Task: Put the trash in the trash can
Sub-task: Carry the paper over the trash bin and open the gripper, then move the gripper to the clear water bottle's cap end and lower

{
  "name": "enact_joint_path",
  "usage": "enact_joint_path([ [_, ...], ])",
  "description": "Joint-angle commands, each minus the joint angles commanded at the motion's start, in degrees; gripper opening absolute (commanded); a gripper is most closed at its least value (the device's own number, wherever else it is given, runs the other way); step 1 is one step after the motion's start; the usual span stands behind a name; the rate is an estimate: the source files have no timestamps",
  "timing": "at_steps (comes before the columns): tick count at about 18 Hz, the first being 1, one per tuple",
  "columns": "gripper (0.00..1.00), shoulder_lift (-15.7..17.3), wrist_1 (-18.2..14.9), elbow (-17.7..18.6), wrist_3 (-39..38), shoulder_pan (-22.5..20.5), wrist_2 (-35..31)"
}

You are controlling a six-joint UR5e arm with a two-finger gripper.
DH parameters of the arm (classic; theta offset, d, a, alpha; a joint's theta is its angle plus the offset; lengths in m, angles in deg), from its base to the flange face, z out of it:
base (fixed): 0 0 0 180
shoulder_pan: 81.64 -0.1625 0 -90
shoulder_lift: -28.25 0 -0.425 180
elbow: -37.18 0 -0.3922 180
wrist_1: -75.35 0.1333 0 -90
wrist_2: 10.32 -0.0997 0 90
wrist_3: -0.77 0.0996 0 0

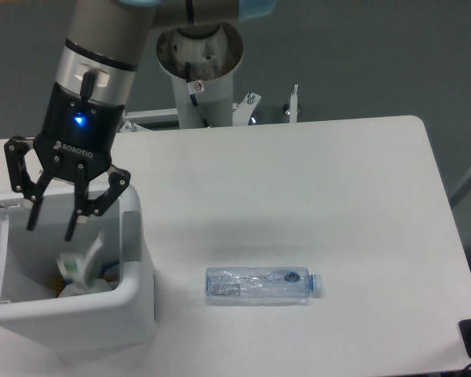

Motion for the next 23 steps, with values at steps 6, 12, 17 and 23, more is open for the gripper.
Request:
enact_joint_path([
  [6, 1.0, -0.26, -0.26, 5.0, -14.42, -8.26, -8.94],
  [12, 1.0, -2.45, -0.26, 8.88, -20.4, -16.26, -13.62],
  [17, 1.0, -10.97, -0.26, 8.7, -23.22, -18.29, -17.39],
  [23, 1.0, -18.1, -0.35, 7.73, -27.08, -18.46, -22.31],
])
